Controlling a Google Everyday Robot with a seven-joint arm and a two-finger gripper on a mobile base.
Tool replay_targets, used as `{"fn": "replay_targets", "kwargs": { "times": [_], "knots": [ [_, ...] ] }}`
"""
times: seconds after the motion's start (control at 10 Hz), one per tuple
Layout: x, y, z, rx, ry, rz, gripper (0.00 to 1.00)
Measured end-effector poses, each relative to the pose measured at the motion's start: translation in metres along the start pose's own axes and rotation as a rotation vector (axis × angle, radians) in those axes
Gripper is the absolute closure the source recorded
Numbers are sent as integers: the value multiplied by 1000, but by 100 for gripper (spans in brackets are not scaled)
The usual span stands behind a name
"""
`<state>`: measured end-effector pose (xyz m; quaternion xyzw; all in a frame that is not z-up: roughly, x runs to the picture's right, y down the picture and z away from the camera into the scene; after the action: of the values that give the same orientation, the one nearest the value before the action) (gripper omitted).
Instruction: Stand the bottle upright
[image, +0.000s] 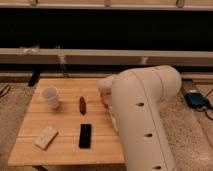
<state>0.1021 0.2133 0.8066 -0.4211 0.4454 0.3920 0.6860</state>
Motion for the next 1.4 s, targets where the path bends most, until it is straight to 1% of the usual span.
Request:
{"fn": "replay_targets", "kwargs": {
  "times": [0.1,0.2,0.3,0.4,0.5,0.6,0.7,0.9,1.1,1.3,1.4],
  "knots": [
    [4,-1,-10,-6,-37,6,95],
    [8,-3,-21,-15,-78,10,99],
    [12,-3,-39,-38,-153,8,100],
    [13,-2,-50,-53,-198,0,100],
    [8,5,-63,-70,-255,-19,100],
    [3,11,-72,-78,-297,-36,100],
    [-3,17,-81,-93,-351,-52,100],
    [-13,25,-90,-114,-418,-71,100],
    [-28,40,-108,-136,-519,-87,100],
    [-32,40,-119,-163,-608,-84,100],
    [-33,43,-122,-173,-631,-91,100]
  ]
}}
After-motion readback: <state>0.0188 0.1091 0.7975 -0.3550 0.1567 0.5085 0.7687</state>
